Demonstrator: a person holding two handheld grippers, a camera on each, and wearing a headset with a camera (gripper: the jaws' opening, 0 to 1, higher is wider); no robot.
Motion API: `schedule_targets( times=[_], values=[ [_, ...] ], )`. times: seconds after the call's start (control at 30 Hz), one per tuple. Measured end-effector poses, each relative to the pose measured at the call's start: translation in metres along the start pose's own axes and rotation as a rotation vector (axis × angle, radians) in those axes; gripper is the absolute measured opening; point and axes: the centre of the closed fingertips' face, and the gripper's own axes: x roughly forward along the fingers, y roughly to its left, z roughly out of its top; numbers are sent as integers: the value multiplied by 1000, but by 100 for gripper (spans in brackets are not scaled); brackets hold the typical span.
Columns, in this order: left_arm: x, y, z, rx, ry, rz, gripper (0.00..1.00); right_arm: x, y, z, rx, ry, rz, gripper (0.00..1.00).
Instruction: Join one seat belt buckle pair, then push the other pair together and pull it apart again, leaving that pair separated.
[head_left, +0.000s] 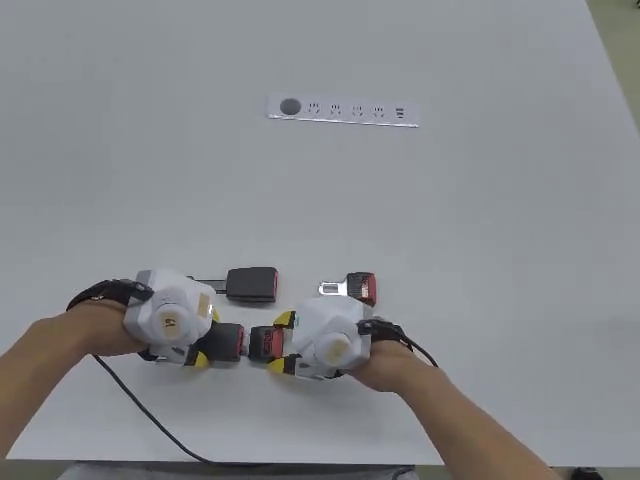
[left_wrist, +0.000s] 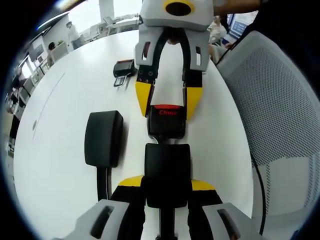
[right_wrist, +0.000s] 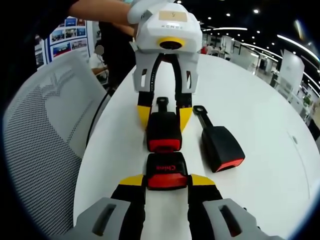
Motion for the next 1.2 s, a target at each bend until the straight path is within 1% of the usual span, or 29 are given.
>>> schedule_targets(
  times=[0.13,0.23,0.27,0.3,0.33,0.37,0.5,0.63,0.67,0.73,0.8,0.87,0.9,1.0,1.07,1.1,1.13,1.2],
  values=[
    [0,0,1,-3,-4,1,32,3,0,0,3,-3,0,27],
    [0,1,0,-5,-8,0,31,5,2,3,5,-3,-2,27],
    [0,0,-8,17,28,-5,31,8,2,4,3,-2,4,27],
    [2,0,-4,-10,0,0,31,6,0,1,11,2,9,27],
    [2,0,-3,0,0,0,31,6,1,1,16,2,12,27],
    [3,0,-3,-2,0,0,31,3,2,3,14,-1,12,27],
    [3,0,-2,0,3,0,32,4,3,3,12,0,11,28],
    [4,1,-2,10,3,-4,32,0,2,3,-3,-4,-1,28],
    [5,1,-3,13,0,-3,32,0,2,2,-5,-11,1,28],
    [5,2,-1,7,-21,-6,32,3,1,0,-11,-26,5,27],
    [6,3,-3,6,-24,-7,32,4,1,0,-10,-26,6,27],
    [6,3,1,7,-12,-6,33,4,1,1,-11,-24,10,27],
    [6,3,1,11,-2,-4,33,6,0,1,-9,-22,9,27],
    [4,4,-3,14,15,-4,33,4,1,3,-3,-14,5,27],
    [3,4,-3,18,11,-4,33,4,-1,1,-3,-18,8,27],
    [3,3,-3,24,2,-12,33,4,-1,0,-5,-23,9,27],
    [3,4,-4,9,7,-9,33,5,-2,0,3,-30,10,27],
    [5,4,-3,13,17,-10,33,5,0,1,-3,-25,9,27]
  ],
)
